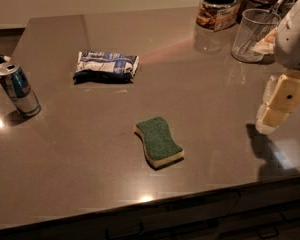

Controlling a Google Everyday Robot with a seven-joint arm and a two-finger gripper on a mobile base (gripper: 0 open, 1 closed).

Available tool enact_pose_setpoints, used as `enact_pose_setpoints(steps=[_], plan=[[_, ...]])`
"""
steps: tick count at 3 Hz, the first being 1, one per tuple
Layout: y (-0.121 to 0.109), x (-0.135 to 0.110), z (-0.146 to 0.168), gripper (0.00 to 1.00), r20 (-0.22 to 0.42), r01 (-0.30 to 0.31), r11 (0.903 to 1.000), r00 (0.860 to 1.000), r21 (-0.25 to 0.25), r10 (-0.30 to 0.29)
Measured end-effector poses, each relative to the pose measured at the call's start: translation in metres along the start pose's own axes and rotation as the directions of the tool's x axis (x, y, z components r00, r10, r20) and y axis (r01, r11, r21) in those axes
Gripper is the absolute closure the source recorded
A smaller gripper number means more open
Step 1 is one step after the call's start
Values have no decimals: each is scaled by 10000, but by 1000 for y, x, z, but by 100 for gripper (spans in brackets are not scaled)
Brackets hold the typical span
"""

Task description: Move sponge near blue chip bag

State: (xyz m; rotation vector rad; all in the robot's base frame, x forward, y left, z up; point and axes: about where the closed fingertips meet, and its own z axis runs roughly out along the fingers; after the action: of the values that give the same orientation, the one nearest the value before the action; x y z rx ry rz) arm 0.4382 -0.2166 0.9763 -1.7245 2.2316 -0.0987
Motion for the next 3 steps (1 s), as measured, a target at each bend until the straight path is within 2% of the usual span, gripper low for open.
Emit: enact_pose_setpoints(steps=[1, 2, 3], plan=[[0, 0, 0, 0, 1, 0, 10000, 10000, 2, 0], [4, -6, 3, 0, 485, -70, 9995, 9988, -319, 85], [21, -30, 11, 0, 1923, -63, 9935, 9809, -1134, 281]])
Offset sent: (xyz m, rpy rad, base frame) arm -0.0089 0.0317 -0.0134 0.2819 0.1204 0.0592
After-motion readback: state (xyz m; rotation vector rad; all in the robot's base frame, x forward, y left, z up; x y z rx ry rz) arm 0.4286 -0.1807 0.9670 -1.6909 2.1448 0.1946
